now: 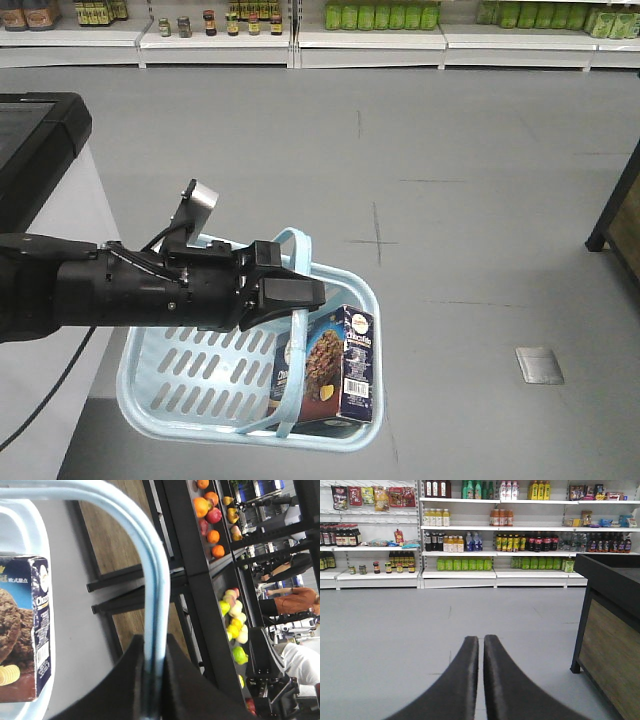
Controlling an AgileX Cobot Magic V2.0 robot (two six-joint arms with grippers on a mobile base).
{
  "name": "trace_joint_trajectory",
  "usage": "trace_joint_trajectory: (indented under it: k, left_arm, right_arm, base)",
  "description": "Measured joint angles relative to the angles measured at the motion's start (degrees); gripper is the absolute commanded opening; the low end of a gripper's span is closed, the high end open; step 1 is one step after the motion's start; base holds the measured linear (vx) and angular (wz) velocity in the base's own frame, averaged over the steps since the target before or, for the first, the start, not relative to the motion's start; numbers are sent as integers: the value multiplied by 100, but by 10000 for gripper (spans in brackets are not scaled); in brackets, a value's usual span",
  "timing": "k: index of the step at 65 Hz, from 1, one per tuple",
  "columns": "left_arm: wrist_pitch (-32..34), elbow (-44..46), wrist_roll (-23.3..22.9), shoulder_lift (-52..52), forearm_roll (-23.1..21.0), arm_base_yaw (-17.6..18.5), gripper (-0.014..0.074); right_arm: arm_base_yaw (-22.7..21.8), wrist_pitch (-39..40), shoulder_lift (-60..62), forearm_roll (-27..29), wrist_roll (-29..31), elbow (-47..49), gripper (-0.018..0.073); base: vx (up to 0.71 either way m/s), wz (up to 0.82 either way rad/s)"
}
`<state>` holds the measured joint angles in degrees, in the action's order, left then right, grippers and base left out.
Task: Left arm holds basket, right arm returns cookies
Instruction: 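Hold the basket in the left gripper while approaching the drink shelves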
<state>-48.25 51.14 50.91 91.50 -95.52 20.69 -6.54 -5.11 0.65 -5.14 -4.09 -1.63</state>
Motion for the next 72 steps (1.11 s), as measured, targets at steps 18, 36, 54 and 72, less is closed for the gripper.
trace_joint_trajectory:
  k: [18,36,54,72]
  left_arm:
    - [0,0,0,0,-5,0,-3]
    - [0,0,0,0,-7,0,-3]
    - [0,0,0,0,-7,0,-3]
    - [0,0,0,0,-7,0,-3]
  right_arm:
    - [0,0,0,0,0,0,-6]
    - [0,0,0,0,0,0,-6]
    - [0,0,0,0,0,0,-6]
    - [0,0,0,0,0,0,-6]
  base:
    - [47,1]
    - [47,3]
    - [49,-1]
    - [50,-8]
